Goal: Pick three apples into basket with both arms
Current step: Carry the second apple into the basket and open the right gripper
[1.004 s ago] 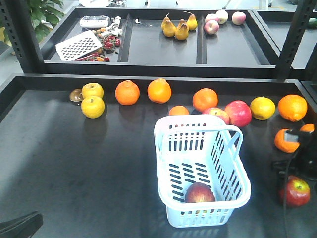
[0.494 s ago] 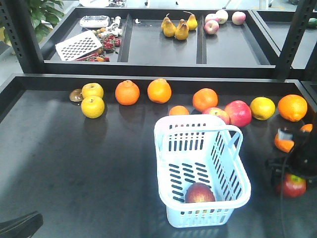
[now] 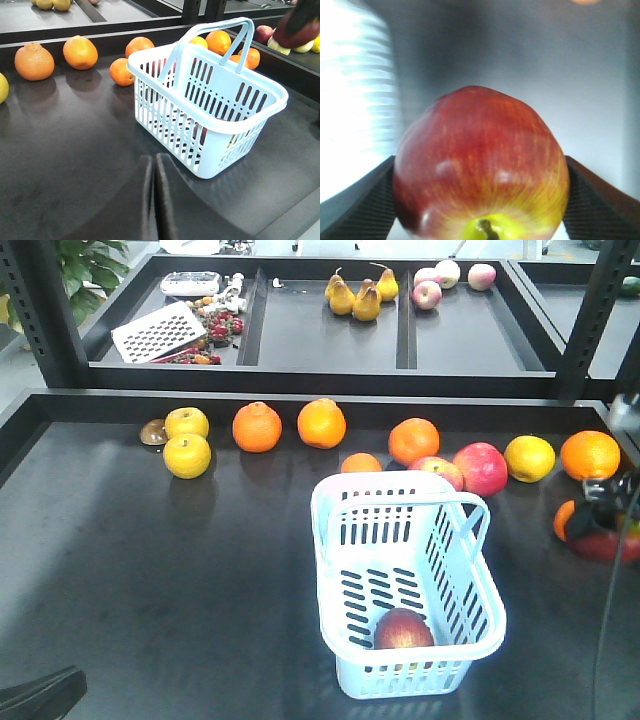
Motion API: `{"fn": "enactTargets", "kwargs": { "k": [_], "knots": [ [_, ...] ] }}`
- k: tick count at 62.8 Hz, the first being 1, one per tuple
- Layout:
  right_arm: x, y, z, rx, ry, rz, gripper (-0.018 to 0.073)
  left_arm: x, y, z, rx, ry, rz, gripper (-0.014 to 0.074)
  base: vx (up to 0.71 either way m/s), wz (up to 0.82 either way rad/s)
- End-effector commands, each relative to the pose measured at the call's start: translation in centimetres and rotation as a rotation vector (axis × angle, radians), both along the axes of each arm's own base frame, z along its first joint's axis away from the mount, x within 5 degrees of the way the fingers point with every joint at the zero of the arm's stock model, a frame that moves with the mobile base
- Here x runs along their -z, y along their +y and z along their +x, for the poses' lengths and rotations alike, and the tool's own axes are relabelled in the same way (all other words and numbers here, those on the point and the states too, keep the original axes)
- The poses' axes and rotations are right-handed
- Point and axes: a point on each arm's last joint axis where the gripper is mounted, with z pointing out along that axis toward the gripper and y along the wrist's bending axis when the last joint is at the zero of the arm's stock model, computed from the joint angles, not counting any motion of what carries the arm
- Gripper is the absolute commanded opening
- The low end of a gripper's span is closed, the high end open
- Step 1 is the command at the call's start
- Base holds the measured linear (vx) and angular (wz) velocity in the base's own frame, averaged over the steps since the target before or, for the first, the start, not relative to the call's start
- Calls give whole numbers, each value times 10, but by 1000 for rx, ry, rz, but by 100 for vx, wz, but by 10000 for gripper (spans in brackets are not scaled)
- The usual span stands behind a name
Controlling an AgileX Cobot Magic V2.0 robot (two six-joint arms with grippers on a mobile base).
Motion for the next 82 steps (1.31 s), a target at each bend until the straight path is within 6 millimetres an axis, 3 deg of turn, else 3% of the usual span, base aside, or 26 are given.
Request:
{"fn": "enactTargets", "kwargs": {
  "k": [1, 16, 27, 36, 49, 56, 72, 82],
  "knots": [
    [-34, 18, -24, -63, -138, 110, -5, -6, 1, 3, -17, -11, 0, -8, 0, 0],
    [-27, 53, -79, -192, -260, 357, -4, -6, 1, 3, -17, -11, 0, -8, 0, 0],
    [-8, 68, -91, -222, -304, 516, 4, -6, 1, 3, -20, -11, 0, -8, 0, 0],
    [0, 92, -87, -282, -337, 547, 32, -6, 1, 3, -20, -11, 0, -8, 0, 0],
    [20, 130, -68, -294, -391, 410, 117, -6, 1, 3, -20, -11, 0, -8, 0, 0],
    [34, 139, -57, -276, -389, 347, 215, -6, 1, 3, -20, -11, 0, -8, 0, 0],
    [53, 144, -39, -275, -330, 321, 577, -6, 1, 3, -18, -11, 0, -8, 0, 0],
    [50, 145, -34, -276, -345, 321, 641, -6, 1, 3, -17, -11, 0, -8, 0, 0]
  ]
}}
